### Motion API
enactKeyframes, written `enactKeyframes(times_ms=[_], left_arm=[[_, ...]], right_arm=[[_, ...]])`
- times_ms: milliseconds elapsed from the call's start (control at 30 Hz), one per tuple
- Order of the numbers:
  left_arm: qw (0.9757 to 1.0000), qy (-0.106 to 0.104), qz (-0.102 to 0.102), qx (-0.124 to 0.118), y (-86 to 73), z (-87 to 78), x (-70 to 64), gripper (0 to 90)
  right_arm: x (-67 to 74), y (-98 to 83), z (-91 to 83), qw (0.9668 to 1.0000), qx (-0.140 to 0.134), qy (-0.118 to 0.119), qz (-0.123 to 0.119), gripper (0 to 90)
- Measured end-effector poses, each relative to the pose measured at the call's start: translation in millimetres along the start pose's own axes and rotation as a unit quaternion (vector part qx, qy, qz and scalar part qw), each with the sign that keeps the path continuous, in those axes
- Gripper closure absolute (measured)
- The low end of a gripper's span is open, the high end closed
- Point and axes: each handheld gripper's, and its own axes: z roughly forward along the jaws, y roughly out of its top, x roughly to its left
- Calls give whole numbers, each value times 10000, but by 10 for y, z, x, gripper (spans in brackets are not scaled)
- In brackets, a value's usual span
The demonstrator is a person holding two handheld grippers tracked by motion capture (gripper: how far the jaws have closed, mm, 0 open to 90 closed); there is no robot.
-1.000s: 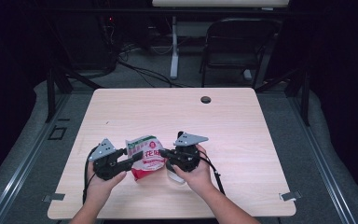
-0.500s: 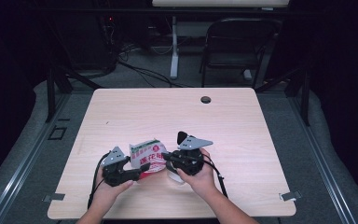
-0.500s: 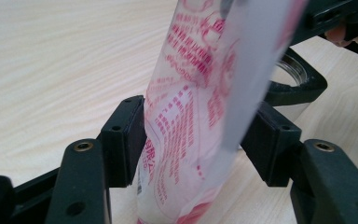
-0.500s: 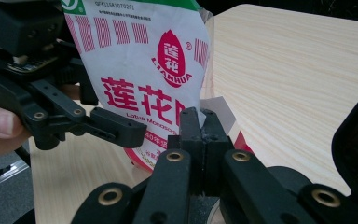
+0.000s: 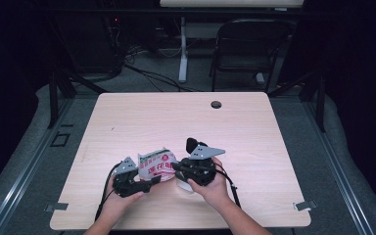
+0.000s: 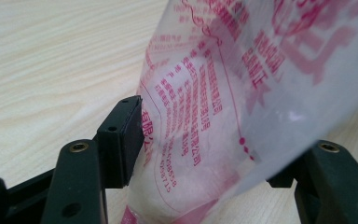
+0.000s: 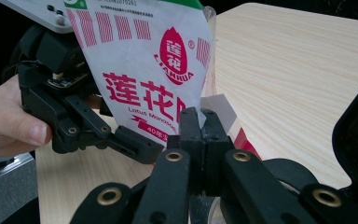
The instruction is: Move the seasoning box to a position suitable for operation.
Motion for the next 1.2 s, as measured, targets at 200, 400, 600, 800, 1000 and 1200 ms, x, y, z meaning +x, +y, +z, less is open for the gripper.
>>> enactKeyframes(times_ms=[200,400,600,800,1000,1200], left_arm=[[9997,-118,-189,-25,-29,39,45,341],[9998,-145,-149,9,-36,86,62,307],[9998,-146,-154,42,-47,148,61,273],[9994,-193,-75,285,-90,274,44,255],[9992,-195,-85,337,-98,287,49,259],[9984,-128,79,542,-110,266,47,290]], right_arm=[[0,-12,-11,10000,18,4,-62,900],[5,-31,-23,10000,30,8,-25,900],[14,-51,-32,10000,39,13,-20,899],[21,-67,-36,10000,42,32,8,899],[26,-74,-37,10000,43,7,-8,899],[13,-71,-38,10000,45,-7,24,899]])
